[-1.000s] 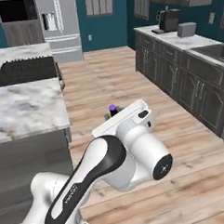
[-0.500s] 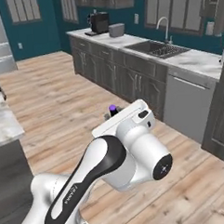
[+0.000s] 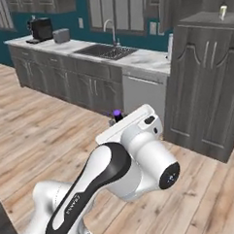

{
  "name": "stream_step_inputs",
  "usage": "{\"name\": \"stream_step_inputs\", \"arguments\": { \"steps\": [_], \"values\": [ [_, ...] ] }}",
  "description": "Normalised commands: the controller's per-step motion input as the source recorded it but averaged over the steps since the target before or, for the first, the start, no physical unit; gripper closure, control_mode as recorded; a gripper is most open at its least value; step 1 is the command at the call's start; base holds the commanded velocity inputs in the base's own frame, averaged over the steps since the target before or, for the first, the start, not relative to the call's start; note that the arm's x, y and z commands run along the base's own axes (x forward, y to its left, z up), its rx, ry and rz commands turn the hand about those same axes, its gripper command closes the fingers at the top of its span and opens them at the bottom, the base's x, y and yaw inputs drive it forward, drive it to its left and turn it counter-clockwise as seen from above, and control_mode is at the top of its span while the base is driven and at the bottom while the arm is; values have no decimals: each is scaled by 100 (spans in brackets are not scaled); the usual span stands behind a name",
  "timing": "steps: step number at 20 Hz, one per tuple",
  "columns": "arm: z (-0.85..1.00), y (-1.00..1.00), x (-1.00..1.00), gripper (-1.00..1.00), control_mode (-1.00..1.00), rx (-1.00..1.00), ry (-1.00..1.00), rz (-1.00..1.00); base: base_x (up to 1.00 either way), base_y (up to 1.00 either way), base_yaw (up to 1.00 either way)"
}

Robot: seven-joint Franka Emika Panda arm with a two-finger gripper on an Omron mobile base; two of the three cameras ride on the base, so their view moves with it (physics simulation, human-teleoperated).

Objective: Pick the beer, boxed drink from the counter and place them in the open cabinet.

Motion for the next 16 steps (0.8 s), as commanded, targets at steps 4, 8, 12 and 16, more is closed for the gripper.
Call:
{"name": "stream_step_inputs", "arguments": {
  "steps": [4,8,12,16],
  "values": [
    [0,0,0,100,100,0,0,0,0,-18,-49],
    [0,0,0,100,100,0,0,0,0,-8,-47],
    [0,0,0,100,100,0,0,0,1,0,-39],
    [0,0,0,100,100,0,0,0,0,22,-19]
  ]
}}
